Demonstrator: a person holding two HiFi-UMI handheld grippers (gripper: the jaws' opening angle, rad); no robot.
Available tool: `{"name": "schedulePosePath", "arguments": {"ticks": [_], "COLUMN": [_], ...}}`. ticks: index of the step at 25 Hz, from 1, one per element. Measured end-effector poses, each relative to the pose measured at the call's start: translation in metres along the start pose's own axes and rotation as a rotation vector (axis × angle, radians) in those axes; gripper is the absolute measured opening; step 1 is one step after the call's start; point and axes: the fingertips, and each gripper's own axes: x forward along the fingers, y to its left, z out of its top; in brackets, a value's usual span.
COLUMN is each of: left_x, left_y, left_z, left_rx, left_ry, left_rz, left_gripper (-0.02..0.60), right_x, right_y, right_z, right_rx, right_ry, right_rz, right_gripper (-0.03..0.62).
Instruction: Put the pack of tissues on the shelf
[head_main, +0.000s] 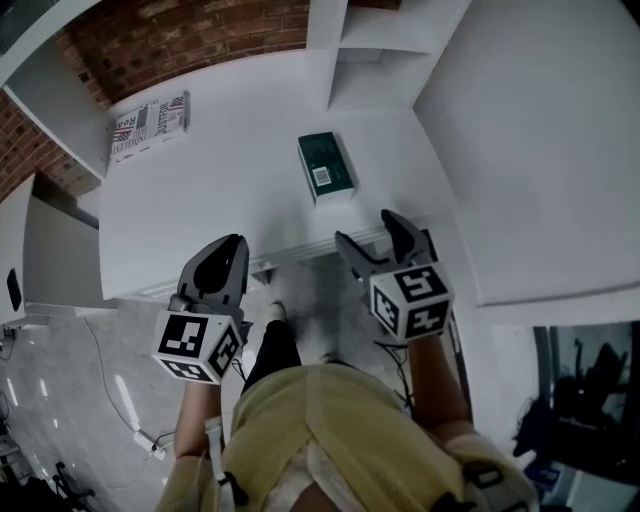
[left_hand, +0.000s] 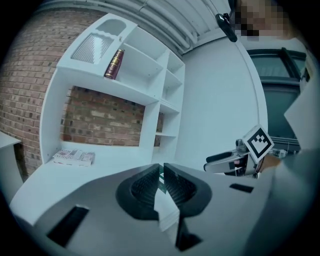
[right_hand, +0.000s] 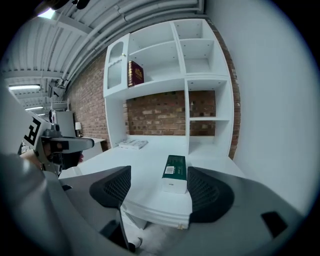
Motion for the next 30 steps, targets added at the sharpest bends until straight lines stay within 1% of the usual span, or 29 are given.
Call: {"name": "schedulePosePath", "arguments": {"ticks": [4, 7, 14, 18, 23, 27, 30], "left_x": [0.022, 0.036, 0.061, 0.072, 0.091, 0.111, 0.121], "left_y": [0.031, 0.049, 0.086, 0.100, 0.106, 0.110, 0.109], "left_z": [0.002, 0.003, 0.006, 0.005, -0.002, -0.006, -0.003], "left_rx": [-0.005, -0.011, -0.019, -0.017, -0.049, -0.068, -0.085], "left_ry": [0.031, 0.041, 0.056, 0.087, 0.115, 0.136, 0.132], "left_rz": [-0.033, -0.058, -0.122, -0.158, -0.164, -0.141, -0.124], "left_gripper": [0.028, 0.028, 0.028, 0.028, 0.028, 0.028, 0.028], "right_x": [0.033, 0.053, 0.102, 0.126, 0.155, 0.179, 0.193], "right_y": [-0.002, -0.003, -0.011, -0.016, -0.032, -0.049, -0.056], "right_z": [0.008, 0.013, 0.023, 0.022, 0.011, 0.006, -0.001], "right_rx": [0.043, 0.054, 0.084, 0.102, 0.117, 0.120, 0.142], "right_ry": [0.048, 0.079, 0.132, 0.173, 0.254, 0.294, 0.327], "right_rz": [-0.036, -0.061, -0.133, -0.163, -0.161, -0.152, -0.134], "right_gripper": [0.325, 0.330, 0.347, 0.351, 0.354, 0.356, 0.356]}}
